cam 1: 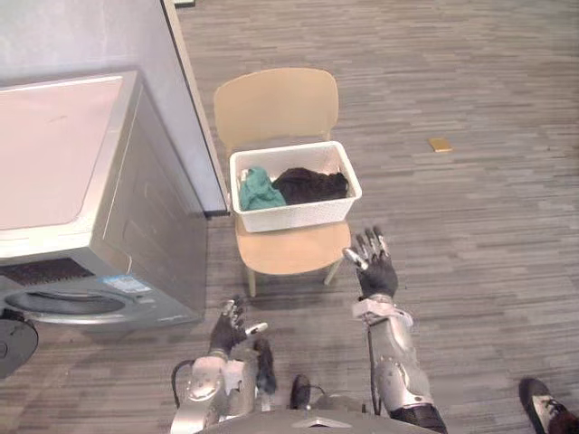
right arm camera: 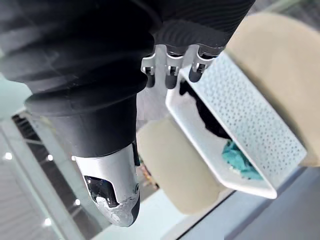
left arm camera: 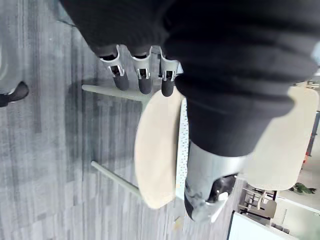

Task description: Pick up the laundry basket with both hands and put the clothes into the washing machine.

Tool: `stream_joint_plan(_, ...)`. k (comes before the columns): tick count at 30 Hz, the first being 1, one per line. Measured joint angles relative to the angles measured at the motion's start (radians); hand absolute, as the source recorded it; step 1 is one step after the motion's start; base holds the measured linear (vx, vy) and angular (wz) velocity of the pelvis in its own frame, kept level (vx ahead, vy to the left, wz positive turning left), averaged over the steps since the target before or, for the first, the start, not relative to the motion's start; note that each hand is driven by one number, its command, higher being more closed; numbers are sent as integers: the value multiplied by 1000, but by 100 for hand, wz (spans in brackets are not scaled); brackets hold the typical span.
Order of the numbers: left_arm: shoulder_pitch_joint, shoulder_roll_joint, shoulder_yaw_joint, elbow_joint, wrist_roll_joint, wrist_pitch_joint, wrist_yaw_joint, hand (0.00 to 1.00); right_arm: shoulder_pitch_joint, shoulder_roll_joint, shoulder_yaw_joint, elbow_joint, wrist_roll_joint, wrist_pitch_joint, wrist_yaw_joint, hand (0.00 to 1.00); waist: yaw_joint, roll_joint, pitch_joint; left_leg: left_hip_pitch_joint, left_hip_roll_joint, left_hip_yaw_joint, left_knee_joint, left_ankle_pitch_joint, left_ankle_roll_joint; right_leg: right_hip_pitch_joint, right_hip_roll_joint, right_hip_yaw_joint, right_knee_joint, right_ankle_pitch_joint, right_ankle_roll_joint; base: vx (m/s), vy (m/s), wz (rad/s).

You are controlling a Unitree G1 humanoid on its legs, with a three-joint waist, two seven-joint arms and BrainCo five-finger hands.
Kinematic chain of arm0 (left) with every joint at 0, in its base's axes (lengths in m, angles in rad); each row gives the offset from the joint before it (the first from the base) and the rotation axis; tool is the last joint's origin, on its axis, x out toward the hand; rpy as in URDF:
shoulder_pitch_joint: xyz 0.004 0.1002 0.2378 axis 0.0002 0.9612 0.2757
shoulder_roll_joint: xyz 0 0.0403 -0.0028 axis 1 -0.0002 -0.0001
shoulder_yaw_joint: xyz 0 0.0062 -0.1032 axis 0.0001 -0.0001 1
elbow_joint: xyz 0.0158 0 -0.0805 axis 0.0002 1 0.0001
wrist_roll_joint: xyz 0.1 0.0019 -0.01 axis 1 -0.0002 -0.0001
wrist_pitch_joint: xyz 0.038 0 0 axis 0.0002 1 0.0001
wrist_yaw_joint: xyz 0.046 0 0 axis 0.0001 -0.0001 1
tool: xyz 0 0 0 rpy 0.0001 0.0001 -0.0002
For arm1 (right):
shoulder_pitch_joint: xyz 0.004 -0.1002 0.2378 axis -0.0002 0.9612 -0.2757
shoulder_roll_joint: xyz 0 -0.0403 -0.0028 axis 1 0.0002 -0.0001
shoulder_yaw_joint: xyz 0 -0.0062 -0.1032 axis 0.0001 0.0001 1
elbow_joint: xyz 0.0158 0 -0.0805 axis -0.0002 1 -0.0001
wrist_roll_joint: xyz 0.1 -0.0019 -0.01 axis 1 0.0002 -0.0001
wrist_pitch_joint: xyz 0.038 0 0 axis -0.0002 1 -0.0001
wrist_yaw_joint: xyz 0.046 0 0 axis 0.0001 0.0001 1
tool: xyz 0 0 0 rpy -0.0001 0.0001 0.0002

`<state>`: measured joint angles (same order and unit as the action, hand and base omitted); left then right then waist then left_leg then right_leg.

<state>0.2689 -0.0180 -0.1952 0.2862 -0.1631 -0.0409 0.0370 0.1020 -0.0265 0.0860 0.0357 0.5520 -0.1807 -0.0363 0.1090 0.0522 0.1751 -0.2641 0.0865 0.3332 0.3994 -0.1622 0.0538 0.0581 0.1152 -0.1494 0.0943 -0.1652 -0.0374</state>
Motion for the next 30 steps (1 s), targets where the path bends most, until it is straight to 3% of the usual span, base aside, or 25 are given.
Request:
stream_joint_plan(1, 5, 4, 5, 0, 4, 0, 0, 0, -5, 1, 28, 6, -10, 5, -2, 0, 0, -6, -14, 25, -8, 7, -1, -5, 41, -49, -27, 1, 160, -68, 75, 324, 88, -11)
stream_joint_plan(2, 3, 4, 8, 0, 5, 0, 0, 0, -15, 0, 33, 14, -15, 11, -4, 0, -2, -12, -15, 39, -7, 19, 2, -15, 44, -95, -42, 1, 283, -98, 127, 399, 105, -14)
stream_joint_plan(3, -1, 14, 7, 0, 13, 1, 0, 0, -27, 15, 41, 24, -58, 31, -7, 0, -5, -24, -16, 84, -19, 24, 1, -35, 45, -203, -93, 2, 595, -110, 268, 321, 97, -3)
stream_joint_plan(4, -2, 22, 5, 0, 15, 1, 0, 0, -26, 30, 42, 24, -85, 39, -9, 0, -10, -35, -17, 117, -34, 21, -5, -41, 51, -239, -130, 1, 735, -101, 303, 317, 84, 10)
stream_joint_plan(5, -2, 28, 3, 0, 21, 1, 0, 0, -26, 35, 46, 24, -98, 41, -10, 0, -16, -41, -16, 140, -46, 13, -9, -45, 55, -255, -158, -3, 811, -100, 300, 239, 37, 42)
stream_joint_plan(7, -9, 49, 3, -3, 40, 1, 4, 0, -25, 47, 51, 23, -164, 50, -13, 0, -36, -56, -19, 207, -84, -47, -63, -47, 59, -292, -252, -29, 913, -113, 198, 282, 0, 72)
stream_joint_plan(8, -11, 49, 4, -5, 42, 1, 4, 0, -26, 45, 50, 23, -175, 51, -16, 0, -36, -55, -19, 212, -85, -61, -72, -47, 58, -301, -264, -32, 893, -119, 172, 255, -41, 82)
stream_joint_plan(10, -23, 49, -3, -3, 50, 1, 4, 0, -23, 45, 43, 21, -217, 58, -33, 0, -42, -55, -19, 211, -97, -157, -78, -44, 46, -317, -286, 6, 711, -142, 129, 275, -111, 101)
stream_joint_plan(11, -27, 48, -5, -1, 53, 1, 3, 0, -20, 47, 38, 17, -232, 59, -37, 0, -46, -55, -19, 210, -102, -183, -82, -42, 40, -319, -282, 40, 648, -141, 129, 260, -167, 128)
stream_joint_plan(13, -38, 46, -6, 2, 65, 1, 3, 0, 18, 45, 7, -45, -288, 69, -42, 0, -53, -56, -19, 199, -120, -283, -82, -39, 11, -324, -264, 204, 436, -116, 146, 189, -205, 134)
stream_joint_plan(14, -39, 46, -4, 4, 70, 1, 3, 0, 24, 42, 0, -61, -313, 76, -43, 0, -54, -56, -19, 193, -122, -307, -72, -46, 0, -320, -264, 227, 397, -98, 150, 170, -272, 125)
stream_joint_plan(16, -41, 53, -2, 13, 71, 1, 4, 0, 26, 37, -15, -79, -395, 81, -57, 0, -52, -84, -18, 182, -138, -372, -31, -69, -41, -296, -277, 247, 302, 13, 141, 116, -282, 112)
stream_joint_plan(17, -49, 56, 0, 25, 83, 0, 4, 0, 21, 31, -16, -92, -438, 82, -74, 0, -49, -117, -20, 157, -153, -409, -1, -97, -72, -286, -297, 231, 284, 60, 200, 74, -412, 118)
stream_joint_plan(18, -54, 35, 0, 52, 90, 3, 5, 0, 7, -3, -21, -102, -472, 96, -81, 0, -45, -87, -28, 124, -110, -454, 25, -111, -98, -273, -268, 164, 268, 54, 177, 91, -528, 122)
stream_joint_plan(20, -46, 0, -4, 54, 89, 3, 0, 0, -4, -53, -61, -136, -522, 102, -78, 0, -28, -57, -40, 78, -55, -531, 14, -96, -143, -267, -222, 67, 226, 69, 136, 34, -327, 87)
stream_joint_plan(22, -50, -5, -4, 60, 86, 3, -6, 0, -23, -68, -94, -143, -525, 102, -77, 0, -28, -58, -39, 60, -36, -553, -3, -79, -164, -266, -215, 25, 213, 73, 121, 15, -200, 64)
stream_joint_plan(25, -62, 5, -17, 62, 87, 6, -31, 0, -170, -116, -171, -115, -625, 117, -106, 0, -22, -57, -10, 33, 5, -479, -39, -13, -167, -257, -213, -45, 187, 94, 97, -10, -148, 57)
stream_joint_plan(30, -107, 45, -42, 39, 67, 6, -45, 0, -608, -214, -168, 192, -782, 167, -157, 0, 5, -33, 89, -37, 6, -429, -71, 35, -148, -303, -217, -34, 130, 165, 101, -143, 5, 1)
